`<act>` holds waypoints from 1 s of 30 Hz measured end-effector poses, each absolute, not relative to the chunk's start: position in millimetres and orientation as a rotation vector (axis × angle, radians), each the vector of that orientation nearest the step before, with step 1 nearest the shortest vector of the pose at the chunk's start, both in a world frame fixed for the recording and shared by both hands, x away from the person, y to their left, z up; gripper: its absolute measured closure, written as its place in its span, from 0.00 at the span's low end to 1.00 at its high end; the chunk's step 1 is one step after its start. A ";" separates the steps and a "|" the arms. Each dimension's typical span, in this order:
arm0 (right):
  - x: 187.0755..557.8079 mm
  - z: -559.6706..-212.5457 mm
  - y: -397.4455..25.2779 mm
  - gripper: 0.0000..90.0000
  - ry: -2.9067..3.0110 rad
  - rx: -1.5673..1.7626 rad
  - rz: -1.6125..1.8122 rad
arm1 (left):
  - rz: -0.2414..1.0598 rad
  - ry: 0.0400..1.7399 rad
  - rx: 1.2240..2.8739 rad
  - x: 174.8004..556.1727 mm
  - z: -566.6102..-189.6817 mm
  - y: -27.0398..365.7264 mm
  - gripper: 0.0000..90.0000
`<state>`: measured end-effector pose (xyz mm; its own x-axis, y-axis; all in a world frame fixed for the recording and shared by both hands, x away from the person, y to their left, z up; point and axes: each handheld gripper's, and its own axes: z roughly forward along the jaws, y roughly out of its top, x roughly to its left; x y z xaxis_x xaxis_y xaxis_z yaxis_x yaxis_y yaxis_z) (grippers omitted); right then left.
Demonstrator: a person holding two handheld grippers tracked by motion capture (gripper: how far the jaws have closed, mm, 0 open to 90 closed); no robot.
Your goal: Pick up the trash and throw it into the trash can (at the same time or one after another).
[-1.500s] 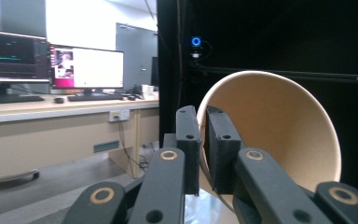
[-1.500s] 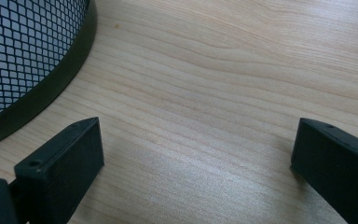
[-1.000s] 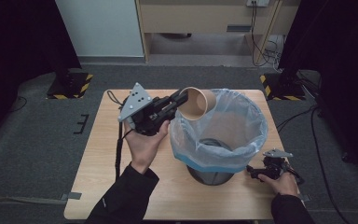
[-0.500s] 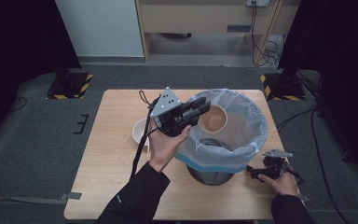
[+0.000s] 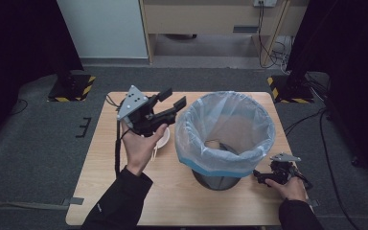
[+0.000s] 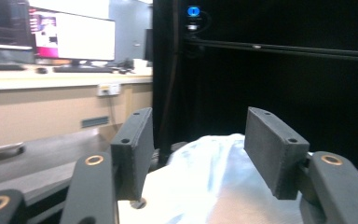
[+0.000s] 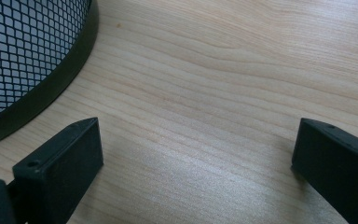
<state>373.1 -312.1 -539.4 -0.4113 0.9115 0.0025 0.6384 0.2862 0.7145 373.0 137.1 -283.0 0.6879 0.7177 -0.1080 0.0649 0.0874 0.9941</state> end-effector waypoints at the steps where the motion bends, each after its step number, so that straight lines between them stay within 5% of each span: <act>1: 373.1 -539.4 -312.1 0.02 2.154 1.392 0.907 | 0.555 0.717 1.415 374.2 -284.8 143.7 0.46; 17: 373.0 -539.3 -311.4 0.02 2.161 1.380 0.910 | 0.625 0.969 1.500 402.5 -352.2 198.5 0.46; 30: 373.0 -539.3 -311.3 0.02 2.163 1.378 0.910 | 0.592 1.136 1.618 430.9 -416.2 197.5 0.50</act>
